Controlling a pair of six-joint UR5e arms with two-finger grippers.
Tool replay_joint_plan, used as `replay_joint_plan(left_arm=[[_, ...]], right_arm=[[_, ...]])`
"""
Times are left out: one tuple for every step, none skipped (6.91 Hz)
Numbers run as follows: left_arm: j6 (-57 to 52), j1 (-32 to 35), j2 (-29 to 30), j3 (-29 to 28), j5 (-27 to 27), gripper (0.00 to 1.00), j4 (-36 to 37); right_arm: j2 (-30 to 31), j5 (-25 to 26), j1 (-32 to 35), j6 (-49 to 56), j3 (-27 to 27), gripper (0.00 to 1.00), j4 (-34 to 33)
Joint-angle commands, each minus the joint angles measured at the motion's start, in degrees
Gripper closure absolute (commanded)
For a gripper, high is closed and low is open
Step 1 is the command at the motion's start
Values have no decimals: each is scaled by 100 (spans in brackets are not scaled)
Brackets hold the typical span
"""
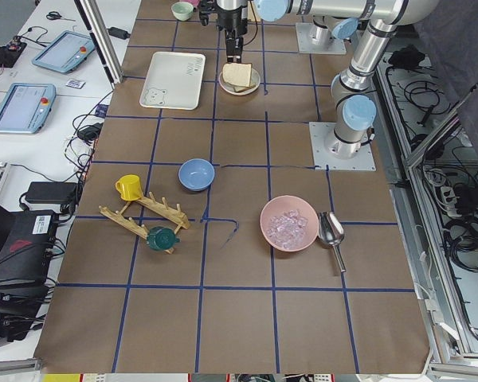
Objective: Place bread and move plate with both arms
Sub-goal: 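Lay the bread slice over the egg and open the right gripper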
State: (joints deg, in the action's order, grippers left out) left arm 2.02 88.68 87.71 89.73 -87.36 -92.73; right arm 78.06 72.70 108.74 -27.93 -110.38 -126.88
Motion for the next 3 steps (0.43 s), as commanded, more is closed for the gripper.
replay_joint_plan(left_arm=[[0, 0, 0, 0, 0, 0, 0], [0, 0, 0, 0, 0, 0, 0], [0, 0, 0, 0, 0, 0, -9]], right_arm=[[-1, 113, -71, -11, -36, 56, -30], [8, 304, -72, -11, -28, 16, 5], [8, 567, -115, 42, 164, 6, 14]])
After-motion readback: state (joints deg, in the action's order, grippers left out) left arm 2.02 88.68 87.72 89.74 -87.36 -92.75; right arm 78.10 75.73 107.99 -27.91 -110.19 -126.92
